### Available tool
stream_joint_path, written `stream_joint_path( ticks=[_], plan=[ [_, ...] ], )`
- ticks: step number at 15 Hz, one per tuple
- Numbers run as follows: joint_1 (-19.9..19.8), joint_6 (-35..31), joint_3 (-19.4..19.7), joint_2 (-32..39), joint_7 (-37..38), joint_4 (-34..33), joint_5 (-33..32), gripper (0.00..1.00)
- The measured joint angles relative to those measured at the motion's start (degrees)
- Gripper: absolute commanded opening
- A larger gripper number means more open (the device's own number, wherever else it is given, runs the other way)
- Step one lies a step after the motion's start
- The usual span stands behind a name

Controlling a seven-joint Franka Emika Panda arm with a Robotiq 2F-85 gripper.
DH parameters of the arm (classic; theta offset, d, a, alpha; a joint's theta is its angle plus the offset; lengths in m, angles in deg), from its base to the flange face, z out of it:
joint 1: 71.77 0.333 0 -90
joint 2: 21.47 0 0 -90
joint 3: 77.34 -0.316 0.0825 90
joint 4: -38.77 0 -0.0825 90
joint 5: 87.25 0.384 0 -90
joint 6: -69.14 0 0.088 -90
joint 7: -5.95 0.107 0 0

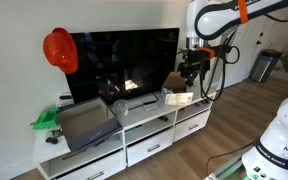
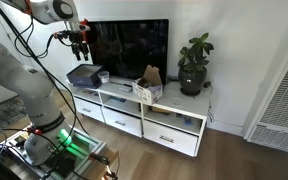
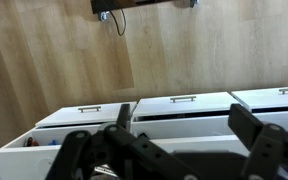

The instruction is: Push the rightmost button on the white object on the tv stand

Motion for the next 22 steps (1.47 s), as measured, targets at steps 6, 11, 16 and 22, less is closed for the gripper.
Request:
stream_joint_path(
  ticks=[6, 11, 16, 22],
  plan=[
    [-0.13, -11.92, 4.96, 12.95, -5.61, -3.29, 0.65, 1.00],
    [-0.02, -15.71, 7.55, 28.07, -9.46, -13.07, 4.36, 1.00],
    [0.41, -16.91, 7.71, 40.78, -9.54, -24.92, 7.72, 1.00],
    [1.09, -23.14, 8.74, 51.78, -9.53, -32.45, 7.79, 1.00]
  ],
)
